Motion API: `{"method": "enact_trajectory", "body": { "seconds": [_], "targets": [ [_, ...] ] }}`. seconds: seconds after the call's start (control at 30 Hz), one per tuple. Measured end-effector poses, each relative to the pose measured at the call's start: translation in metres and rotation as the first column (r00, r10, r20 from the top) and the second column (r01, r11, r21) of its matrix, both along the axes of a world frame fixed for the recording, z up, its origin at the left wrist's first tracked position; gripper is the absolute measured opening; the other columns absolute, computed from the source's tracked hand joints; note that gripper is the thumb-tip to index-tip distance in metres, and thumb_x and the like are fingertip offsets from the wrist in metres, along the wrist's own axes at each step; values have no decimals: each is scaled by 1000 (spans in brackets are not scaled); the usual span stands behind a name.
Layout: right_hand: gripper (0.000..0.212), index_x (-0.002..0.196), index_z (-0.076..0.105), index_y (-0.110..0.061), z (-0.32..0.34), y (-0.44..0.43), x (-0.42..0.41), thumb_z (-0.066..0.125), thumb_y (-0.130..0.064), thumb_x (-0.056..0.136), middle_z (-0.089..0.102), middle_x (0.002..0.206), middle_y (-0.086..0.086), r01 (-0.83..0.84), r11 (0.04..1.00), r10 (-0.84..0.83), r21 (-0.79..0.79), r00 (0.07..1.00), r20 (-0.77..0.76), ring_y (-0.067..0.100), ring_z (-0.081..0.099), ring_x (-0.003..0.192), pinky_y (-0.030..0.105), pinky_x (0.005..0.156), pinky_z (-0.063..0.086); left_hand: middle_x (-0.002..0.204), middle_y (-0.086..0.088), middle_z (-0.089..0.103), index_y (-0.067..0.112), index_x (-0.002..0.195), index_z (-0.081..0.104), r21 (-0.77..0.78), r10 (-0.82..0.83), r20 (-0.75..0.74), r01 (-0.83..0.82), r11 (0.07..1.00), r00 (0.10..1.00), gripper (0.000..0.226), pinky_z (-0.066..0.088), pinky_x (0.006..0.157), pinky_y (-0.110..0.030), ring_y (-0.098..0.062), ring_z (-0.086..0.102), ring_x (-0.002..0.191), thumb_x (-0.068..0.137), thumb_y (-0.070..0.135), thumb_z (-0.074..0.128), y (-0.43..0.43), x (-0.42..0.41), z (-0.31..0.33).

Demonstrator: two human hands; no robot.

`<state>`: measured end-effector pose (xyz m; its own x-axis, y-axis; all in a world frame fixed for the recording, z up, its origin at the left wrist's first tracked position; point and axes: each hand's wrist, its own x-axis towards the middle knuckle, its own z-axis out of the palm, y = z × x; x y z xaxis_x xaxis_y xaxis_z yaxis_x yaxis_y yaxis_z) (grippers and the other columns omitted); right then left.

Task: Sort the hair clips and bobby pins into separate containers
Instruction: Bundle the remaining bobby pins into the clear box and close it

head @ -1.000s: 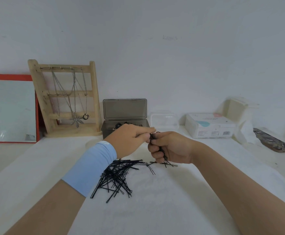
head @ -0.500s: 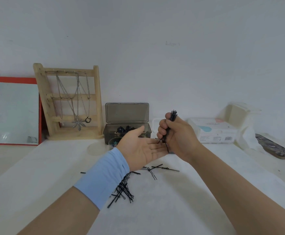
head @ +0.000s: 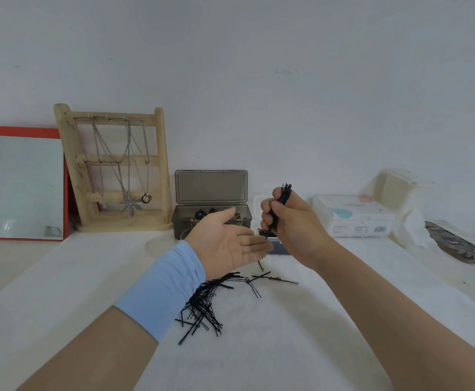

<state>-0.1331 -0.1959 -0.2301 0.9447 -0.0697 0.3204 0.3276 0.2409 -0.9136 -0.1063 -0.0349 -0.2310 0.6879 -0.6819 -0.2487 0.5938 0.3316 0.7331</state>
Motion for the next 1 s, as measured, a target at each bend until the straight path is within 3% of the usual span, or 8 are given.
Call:
{"method": "enact_trajectory", "body": {
  "seconds": [0.2,0.37,0.5,0.6,0.67,0.8,0.9,1.0],
  "targets": [
    [28,92,46,-19,-9,2,6,32,5,100,63,77,0,10,995,-8,-100,1000,14,18,53,68,30,71,44,132,-48,41,-28,138,19,-269,-26,-117,-6,963,993,74,35,103,-60,-56,41,127,104,36,35,-3,-8,9],
    [22,91,48,-21,-15,0,5,37,-3,101,55,68,-3,-25,978,10,-207,997,-70,20,52,68,38,67,38,117,-44,55,-27,138,20,-235,-27,-125,-4,972,992,73,32,111,-55,-54,44,127,104,35,36,-1,-5,3],
    [22,98,49,-15,-8,-8,3,35,1,102,47,64,-1,-107,988,89,-115,985,-148,19,38,58,29,60,45,134,-17,55,2,142,41,279,46,289,-130,951,956,52,44,104,-45,-35,60,115,104,38,40,0,-2,6],
    [25,100,52,-13,-3,-18,2,34,4,101,46,65,2,-169,969,120,-179,959,-257,18,36,58,28,56,38,133,16,54,33,139,48,352,43,710,-408,842,703,37,40,107,-32,-8,50,122,104,39,39,-1,2,19],
    [27,98,53,-12,3,-24,6,32,4,99,45,67,3,-180,931,80,-317,950,-303,18,35,57,28,56,33,141,27,46,41,142,45,360,-120,850,-399,843,513,39,30,108,-16,5,43,122,104,42,35,-5,5,25],
    [24,96,51,-15,25,-41,25,33,2,95,45,72,1,-101,603,-173,-791,952,-253,17,39,62,25,55,33,146,22,45,34,142,50,464,-385,886,-504,729,258,40,23,101,-10,4,39,133,105,36,36,-24,22,30],
    [31,103,53,-19,35,-56,41,30,0,96,47,83,-3,-117,171,-279,-978,947,-162,13,45,66,24,55,34,146,14,49,33,143,48,474,-412,876,-594,650,250,41,23,101,-17,-6,41,134,105,41,36,-30,43,26],
    [37,105,57,-24,33,-59,53,31,1,97,52,96,-1,-167,-55,-250,-985,957,-148,16,52,78,26,62,42,144,10,52,28,144,47,533,-504,828,-622,574,245,41,26,104,-19,-11,44,134,105,31,35,-30,58,11]
  ]
}}
